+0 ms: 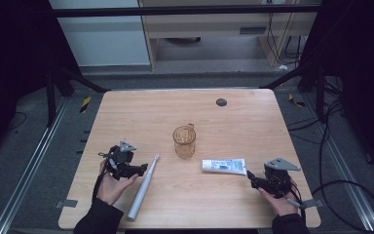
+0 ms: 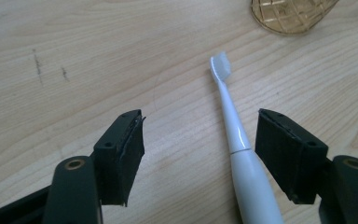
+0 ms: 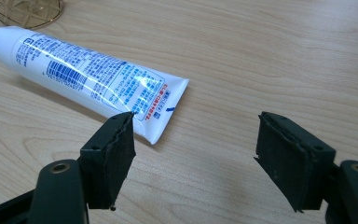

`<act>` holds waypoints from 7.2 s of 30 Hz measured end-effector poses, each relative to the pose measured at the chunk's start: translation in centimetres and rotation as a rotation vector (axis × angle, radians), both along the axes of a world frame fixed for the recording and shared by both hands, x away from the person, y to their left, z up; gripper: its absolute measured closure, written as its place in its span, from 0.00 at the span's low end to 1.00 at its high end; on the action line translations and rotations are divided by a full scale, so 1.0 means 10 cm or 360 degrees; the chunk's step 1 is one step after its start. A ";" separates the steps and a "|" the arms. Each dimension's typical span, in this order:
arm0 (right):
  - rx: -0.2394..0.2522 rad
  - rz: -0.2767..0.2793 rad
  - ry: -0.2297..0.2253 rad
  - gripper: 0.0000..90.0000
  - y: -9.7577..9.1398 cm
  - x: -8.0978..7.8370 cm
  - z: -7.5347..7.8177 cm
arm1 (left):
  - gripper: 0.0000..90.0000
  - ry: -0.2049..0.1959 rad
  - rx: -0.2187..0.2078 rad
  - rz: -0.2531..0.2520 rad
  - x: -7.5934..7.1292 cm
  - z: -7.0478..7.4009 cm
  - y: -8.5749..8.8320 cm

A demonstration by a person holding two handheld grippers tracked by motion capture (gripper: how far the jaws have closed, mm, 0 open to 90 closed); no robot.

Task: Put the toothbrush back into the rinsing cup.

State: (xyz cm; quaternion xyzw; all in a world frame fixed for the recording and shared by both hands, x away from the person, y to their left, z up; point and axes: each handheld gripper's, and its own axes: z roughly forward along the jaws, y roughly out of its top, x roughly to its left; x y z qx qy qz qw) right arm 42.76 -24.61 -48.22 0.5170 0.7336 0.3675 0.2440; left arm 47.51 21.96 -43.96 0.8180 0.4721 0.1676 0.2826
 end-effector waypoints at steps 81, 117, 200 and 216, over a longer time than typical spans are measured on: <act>0.0004 0.0033 0.0044 0.32 0.01 0.02 -0.02 | 0.73 0.0385 0.0146 -0.0111 -0.05 -0.31 -0.34; 0.0000 0.0025 0.0047 0.32 0.01 0.01 -0.02 | 0.75 0.0121 -0.0023 -0.0172 -0.22 0.22 -0.23; 0.0033 0.0014 0.0041 0.31 -0.01 0.04 -0.06 | 0.75 -0.0893 -0.0633 -0.0050 0.60 1.17 -0.82; 0.0034 0.0014 0.0043 0.31 -0.01 0.03 -0.06 | 0.75 -0.0837 -0.0632 -0.0134 0.65 0.90 -1.01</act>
